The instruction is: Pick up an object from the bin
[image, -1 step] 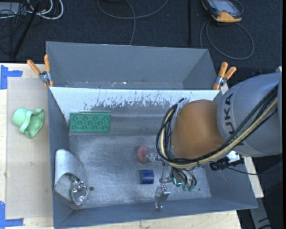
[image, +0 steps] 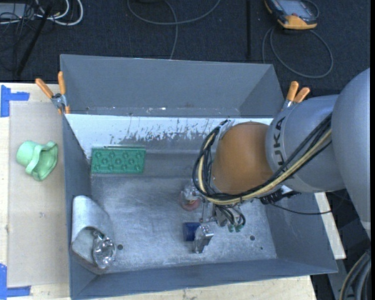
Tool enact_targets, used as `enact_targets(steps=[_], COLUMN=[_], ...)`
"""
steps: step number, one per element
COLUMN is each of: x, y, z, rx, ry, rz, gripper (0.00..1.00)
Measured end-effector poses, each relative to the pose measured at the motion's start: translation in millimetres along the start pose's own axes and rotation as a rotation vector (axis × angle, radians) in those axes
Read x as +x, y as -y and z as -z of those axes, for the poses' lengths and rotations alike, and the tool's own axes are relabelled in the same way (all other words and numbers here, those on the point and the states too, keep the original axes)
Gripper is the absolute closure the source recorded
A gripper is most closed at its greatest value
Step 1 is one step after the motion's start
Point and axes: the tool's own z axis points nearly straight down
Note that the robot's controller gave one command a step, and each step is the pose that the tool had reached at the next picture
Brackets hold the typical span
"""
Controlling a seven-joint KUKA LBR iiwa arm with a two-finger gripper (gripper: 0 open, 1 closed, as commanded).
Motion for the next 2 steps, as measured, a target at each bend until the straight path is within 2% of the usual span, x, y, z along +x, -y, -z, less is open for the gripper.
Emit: enact_targets(steps=[1, 2], x=[-0.9, -14.5], y=[0.3, 15.7], z=[1.0, 125.3], rx=[0.000, 0.004], ry=[0.005, -0.011], rz=[-0.004, 0.073], gripper=[1.00, 1.00])
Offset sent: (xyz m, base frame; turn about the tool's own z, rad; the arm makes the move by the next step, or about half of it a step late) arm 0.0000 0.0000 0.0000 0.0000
